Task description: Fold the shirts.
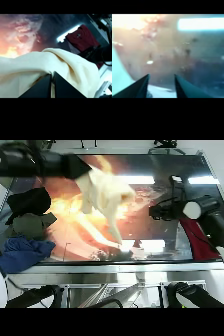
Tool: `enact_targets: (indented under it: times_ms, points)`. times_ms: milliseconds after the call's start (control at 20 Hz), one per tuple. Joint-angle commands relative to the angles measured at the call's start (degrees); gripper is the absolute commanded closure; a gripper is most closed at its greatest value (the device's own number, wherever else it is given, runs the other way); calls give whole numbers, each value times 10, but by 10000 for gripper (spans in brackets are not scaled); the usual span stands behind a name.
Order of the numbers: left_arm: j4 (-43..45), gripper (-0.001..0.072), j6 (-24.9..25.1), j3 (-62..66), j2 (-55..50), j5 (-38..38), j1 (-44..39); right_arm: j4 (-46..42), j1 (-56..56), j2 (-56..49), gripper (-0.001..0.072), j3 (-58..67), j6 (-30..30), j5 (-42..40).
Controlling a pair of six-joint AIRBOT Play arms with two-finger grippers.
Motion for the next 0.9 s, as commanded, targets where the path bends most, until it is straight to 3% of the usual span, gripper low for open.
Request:
enact_targets:
  times_ms: [0, 250, 300, 350, 500, 700, 850]
  points:
    - [43, 696, -17, -109, 27, 40, -85, 2, -17, 15, 269, 0, -30, 47]
    - [47, 692, -17, -162, -38, 154, -98, 2, -17, -7, 269, 0, -29, 53]
    - [47, 483, -17, -161, -52, 156, -90, 2, -17, -11, 270, 0, -29, 61]
    - [47, 18, -20, -161, -64, 155, -80, 2, -17, -15, 270, -2, -29, 76]
    - [48, 31, -19, -161, -76, 93, -23, 2, -17, -19, 270, -31, -30, 108]
    - [47, 31, -15, -235, -55, -2, 56, 2, -17, -19, 271, -127, -30, 90]
    - [46, 32, -2, -364, -17, 29, 86, 12, -17, -36, 275, -177, -29, 26]
